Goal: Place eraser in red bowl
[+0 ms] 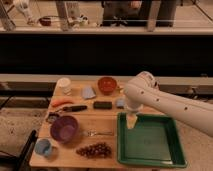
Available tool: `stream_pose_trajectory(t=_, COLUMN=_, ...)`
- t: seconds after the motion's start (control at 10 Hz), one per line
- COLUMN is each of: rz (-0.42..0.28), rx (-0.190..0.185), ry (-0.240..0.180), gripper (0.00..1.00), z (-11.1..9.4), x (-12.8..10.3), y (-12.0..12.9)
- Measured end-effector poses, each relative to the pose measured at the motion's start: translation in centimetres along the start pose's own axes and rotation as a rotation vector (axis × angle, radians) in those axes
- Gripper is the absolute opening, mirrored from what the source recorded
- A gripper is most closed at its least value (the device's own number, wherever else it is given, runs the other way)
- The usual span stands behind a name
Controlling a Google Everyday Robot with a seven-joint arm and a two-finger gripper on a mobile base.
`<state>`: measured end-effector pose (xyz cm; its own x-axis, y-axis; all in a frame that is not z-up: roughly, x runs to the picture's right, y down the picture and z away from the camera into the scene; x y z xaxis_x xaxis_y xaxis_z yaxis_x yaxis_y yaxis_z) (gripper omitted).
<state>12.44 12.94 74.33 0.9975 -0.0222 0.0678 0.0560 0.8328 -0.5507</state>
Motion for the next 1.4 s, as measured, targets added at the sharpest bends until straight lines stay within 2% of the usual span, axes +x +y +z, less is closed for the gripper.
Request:
stream_pose_trajectory(t=0.1, rz=-0.005, rx=0.005, ry=0.000, gripper=0.80, z=0.0, x=-0.2, y=-0.4)
stream_pose_trajectory(t=0.5, rz=-0.035, rx=0.018, ry=-0.034, gripper=0.80, z=0.4, x=-3.3, y=-2.2)
stream_pose_trajectory(t=0.9, rz=-0.092, rx=0.076, ry=-0.047, gripper=0.80, z=0.7, x=-5.6, y=-4.0)
stream_pose_trajectory(t=1.4, rz=-0.095, rx=0.093, ry=-0.124, gripper=0.80, z=1.2, x=-7.0, y=-6.2)
